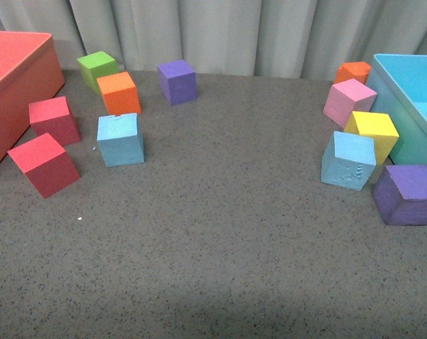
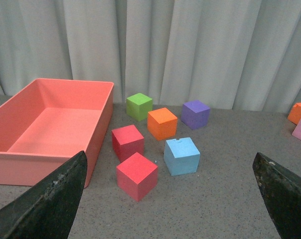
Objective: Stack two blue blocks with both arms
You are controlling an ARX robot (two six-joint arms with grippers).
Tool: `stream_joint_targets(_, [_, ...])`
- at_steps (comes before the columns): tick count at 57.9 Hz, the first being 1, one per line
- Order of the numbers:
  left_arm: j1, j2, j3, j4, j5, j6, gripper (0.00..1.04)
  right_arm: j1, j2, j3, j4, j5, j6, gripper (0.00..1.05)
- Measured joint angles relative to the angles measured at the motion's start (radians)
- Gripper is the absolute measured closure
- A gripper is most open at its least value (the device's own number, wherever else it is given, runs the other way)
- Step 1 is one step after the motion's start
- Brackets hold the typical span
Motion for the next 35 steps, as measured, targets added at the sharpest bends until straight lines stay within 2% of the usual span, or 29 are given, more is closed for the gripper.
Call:
stream_joint_targets(2, [0.000, 0.000, 0.000, 0.000, 0.000, 0.000, 0.07, 0.050, 0.059, 0.010, 0.018, 0.142, -0.054, 0.10])
stream_joint_targets(4, [0.000, 0.000, 0.000, 0.000, -0.002, 0.000, 0.07, 0.077, 0.117, 0.019, 0.044, 0.214, -0.077, 0.10])
stream_joint_targets(7, [0.000, 0.000, 0.000, 0.000, -0.002, 0.000, 0.07, 0.102, 0.235, 0.041, 0.109, 0.251, -0.087, 0.10])
stream_joint_targets(17, [0.000, 0.000, 0.000, 0.000, -0.001, 0.000, 0.07, 0.143, 0.746, 0.198, 0.385, 0.183, 0.000, 0.10])
stream_joint_targets(19, [0.000, 0.000, 0.000, 0.000, -0.001, 0.000, 0.07, 0.148, 0.838, 0.243, 0.403, 0.163, 0.026, 0.10])
stream_joint_targets(29, [0.000, 0.000, 0.000, 0.000, -0.002, 0.000, 0.07, 0.170, 1.262, 0.500, 0.343, 0.088, 0.181, 0.10])
stream_joint_targets(35, [0.000, 0.000, 0.000, 0.000, -0.001, 0.000, 0.07, 0.179, 1.488, 0.696, 0.215, 0.072, 0.253, 0.10])
